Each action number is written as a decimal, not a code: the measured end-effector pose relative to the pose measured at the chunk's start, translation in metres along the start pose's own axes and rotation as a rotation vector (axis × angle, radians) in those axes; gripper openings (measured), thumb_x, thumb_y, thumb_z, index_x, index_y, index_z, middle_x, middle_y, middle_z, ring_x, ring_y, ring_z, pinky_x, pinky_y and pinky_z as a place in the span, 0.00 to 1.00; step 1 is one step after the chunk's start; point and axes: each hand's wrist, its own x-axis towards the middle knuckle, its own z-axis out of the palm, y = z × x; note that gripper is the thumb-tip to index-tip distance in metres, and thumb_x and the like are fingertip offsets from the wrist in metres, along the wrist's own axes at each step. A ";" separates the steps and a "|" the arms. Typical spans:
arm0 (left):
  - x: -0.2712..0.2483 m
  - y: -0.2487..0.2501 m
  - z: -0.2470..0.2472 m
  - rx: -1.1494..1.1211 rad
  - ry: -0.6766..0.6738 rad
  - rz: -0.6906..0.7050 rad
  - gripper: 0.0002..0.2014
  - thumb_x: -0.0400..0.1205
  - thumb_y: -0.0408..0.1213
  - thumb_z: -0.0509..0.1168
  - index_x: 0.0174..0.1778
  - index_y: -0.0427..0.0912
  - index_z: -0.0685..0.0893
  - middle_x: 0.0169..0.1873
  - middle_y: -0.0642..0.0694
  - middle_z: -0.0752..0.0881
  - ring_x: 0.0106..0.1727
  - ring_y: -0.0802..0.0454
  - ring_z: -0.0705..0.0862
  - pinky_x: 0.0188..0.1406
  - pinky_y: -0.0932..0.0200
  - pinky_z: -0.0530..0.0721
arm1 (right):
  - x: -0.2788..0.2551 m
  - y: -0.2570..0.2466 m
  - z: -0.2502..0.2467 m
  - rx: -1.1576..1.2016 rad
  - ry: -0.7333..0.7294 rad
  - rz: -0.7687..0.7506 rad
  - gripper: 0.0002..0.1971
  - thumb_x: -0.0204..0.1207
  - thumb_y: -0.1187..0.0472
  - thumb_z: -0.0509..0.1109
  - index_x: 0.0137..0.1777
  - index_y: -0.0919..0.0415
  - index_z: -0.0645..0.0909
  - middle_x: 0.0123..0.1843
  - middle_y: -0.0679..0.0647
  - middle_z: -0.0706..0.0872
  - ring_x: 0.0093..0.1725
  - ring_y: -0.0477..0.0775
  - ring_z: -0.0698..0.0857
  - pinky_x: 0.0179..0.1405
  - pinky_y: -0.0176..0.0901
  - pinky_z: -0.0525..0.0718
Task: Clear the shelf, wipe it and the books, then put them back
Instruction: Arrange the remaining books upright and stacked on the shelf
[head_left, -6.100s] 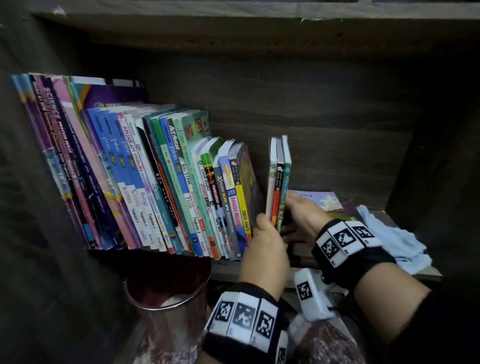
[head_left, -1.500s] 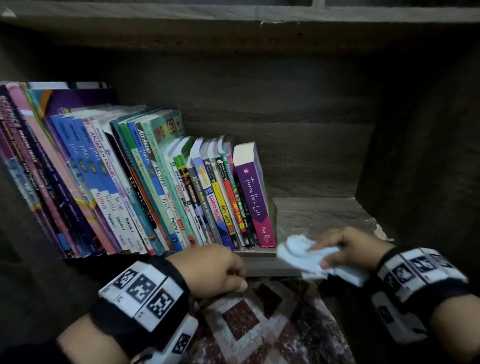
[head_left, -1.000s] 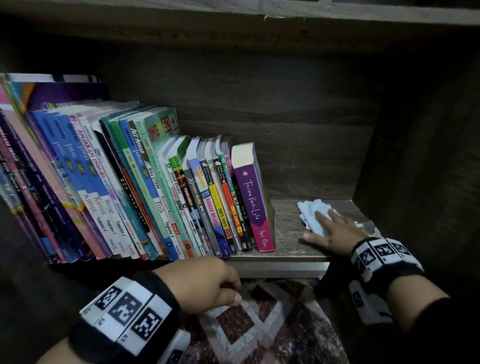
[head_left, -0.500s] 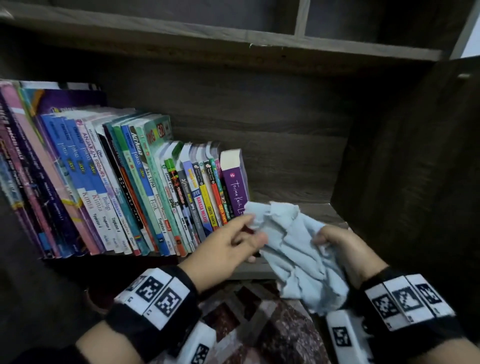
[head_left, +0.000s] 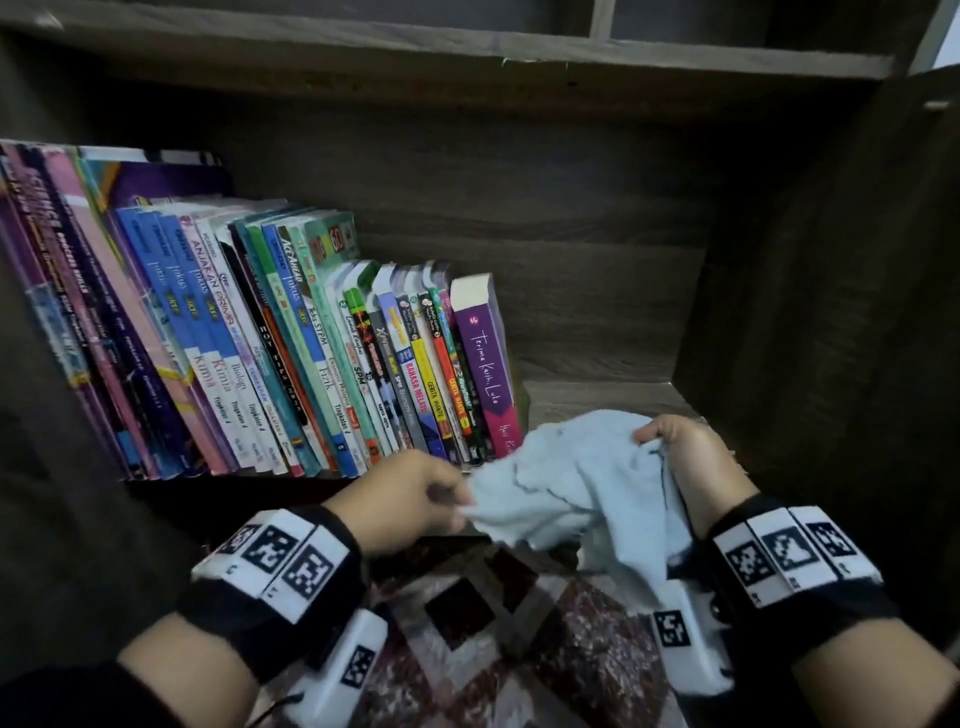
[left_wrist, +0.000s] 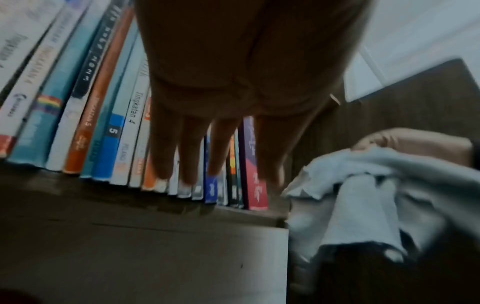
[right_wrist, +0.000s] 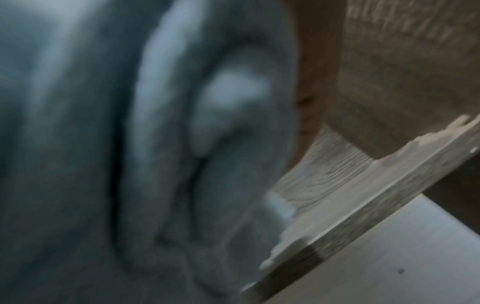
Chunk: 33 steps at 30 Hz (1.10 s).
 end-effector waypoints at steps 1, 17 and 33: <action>-0.002 -0.002 -0.001 0.117 -0.017 -0.028 0.08 0.78 0.36 0.73 0.47 0.56 0.88 0.49 0.57 0.86 0.53 0.59 0.82 0.61 0.56 0.81 | -0.003 -0.001 0.002 0.045 -0.027 0.009 0.08 0.74 0.67 0.64 0.34 0.61 0.79 0.24 0.52 0.83 0.35 0.57 0.79 0.49 0.54 0.80; -0.003 0.007 -0.004 -0.128 0.368 -0.002 0.09 0.81 0.35 0.65 0.37 0.47 0.88 0.37 0.50 0.89 0.43 0.51 0.86 0.43 0.54 0.83 | -0.025 -0.002 0.044 -0.411 -0.248 -0.285 0.16 0.76 0.73 0.66 0.41 0.50 0.86 0.35 0.48 0.89 0.35 0.47 0.86 0.31 0.36 0.83; -0.021 0.028 0.019 -0.286 -0.008 0.210 0.34 0.65 0.74 0.65 0.56 0.51 0.82 0.52 0.53 0.87 0.54 0.56 0.86 0.55 0.58 0.85 | -0.034 -0.003 0.067 0.011 -0.349 -0.137 0.21 0.77 0.48 0.67 0.45 0.69 0.87 0.39 0.62 0.89 0.35 0.57 0.86 0.36 0.43 0.84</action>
